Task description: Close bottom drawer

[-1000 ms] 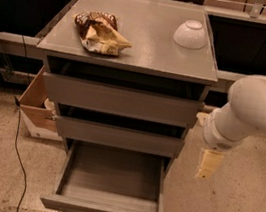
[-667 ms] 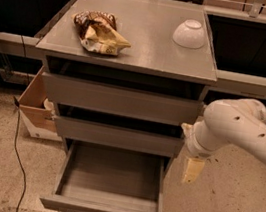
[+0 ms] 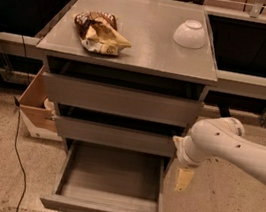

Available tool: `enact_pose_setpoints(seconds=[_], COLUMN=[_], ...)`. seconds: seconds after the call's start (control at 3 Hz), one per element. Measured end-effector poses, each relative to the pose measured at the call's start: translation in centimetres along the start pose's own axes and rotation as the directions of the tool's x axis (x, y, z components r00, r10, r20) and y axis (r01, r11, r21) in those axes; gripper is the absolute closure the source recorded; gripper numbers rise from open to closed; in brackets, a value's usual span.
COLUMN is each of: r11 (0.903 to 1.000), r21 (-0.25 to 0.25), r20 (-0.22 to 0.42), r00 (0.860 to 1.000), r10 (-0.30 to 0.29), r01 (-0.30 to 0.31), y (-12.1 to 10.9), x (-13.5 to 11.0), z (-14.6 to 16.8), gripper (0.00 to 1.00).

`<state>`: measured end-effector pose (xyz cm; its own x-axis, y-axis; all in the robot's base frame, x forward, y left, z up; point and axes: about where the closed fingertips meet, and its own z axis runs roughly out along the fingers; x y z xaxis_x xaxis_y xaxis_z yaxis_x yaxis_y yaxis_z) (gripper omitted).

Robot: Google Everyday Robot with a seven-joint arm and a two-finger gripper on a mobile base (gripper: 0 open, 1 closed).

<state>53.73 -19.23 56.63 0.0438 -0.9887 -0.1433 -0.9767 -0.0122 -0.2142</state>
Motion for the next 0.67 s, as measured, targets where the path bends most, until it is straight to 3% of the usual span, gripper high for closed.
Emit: enact_pose_setpoints(seconds=[0.67], r11=[0.9946], r21=[-0.092], r20=[0.020], r00=[0.999], r10=[0.050], r01=[-0.048], y=[3.5], x=[-1.1], z=[10.0], gripper=[0.00])
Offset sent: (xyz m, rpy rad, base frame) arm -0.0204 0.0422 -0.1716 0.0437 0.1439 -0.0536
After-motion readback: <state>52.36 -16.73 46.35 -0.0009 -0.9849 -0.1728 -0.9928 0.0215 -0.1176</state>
